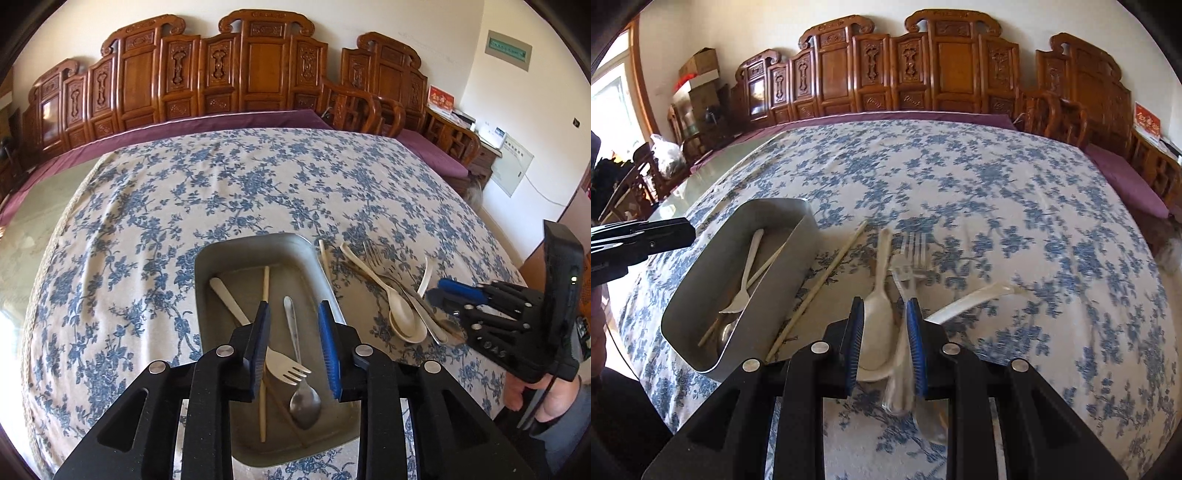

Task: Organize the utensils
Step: 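Lower the right gripper into the tray and release a white plastic fork, then lower the right gripper onto the pile and grasp a white plastic knife, then grasp a wooden chopstick with the left gripper while the right gripper holds the white knife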

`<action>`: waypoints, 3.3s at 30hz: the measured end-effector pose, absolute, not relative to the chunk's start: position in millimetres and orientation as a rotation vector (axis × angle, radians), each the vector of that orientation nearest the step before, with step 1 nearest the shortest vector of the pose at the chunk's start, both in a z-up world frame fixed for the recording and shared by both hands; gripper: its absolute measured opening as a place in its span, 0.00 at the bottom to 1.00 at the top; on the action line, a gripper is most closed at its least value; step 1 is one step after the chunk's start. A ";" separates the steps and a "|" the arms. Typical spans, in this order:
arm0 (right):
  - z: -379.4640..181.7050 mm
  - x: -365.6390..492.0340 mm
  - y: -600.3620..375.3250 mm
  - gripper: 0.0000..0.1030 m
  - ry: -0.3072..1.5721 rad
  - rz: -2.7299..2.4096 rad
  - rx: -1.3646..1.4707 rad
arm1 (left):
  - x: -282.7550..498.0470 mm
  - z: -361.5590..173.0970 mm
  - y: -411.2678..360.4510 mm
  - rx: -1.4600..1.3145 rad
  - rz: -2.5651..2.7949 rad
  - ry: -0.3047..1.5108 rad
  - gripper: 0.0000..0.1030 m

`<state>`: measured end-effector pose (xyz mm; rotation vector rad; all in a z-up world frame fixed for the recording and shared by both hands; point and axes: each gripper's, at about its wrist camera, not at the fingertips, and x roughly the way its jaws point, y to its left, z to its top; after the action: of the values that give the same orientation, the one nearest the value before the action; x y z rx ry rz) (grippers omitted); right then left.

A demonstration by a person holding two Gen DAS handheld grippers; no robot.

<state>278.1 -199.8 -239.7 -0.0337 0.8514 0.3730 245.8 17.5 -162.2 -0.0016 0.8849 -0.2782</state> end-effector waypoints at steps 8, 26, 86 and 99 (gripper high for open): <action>-267.7 297.5 -171.4 0.27 0.910 0.352 -0.117 | 246.3 -164.1 11.7 0.004 -0.289 0.889 0.24; -271.5 307.2 -194.8 0.30 0.925 0.229 -0.112 | 243.3 -164.2 3.3 0.016 -0.310 0.885 0.24; -252.5 324.3 -314.3 0.05 0.841 0.271 0.224 | 306.3 -208.7 -100.6 0.316 -0.265 1.122 0.20; -244.5 320.9 -316.8 0.05 0.821 0.331 0.284 | 347.0 -251.6 -112.1 0.436 -0.144 1.275 0.11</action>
<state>320.9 -316.8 -244.5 0.2836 0.8212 0.3315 347.0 -112.1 -251.6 0.4359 1.2754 -0.1445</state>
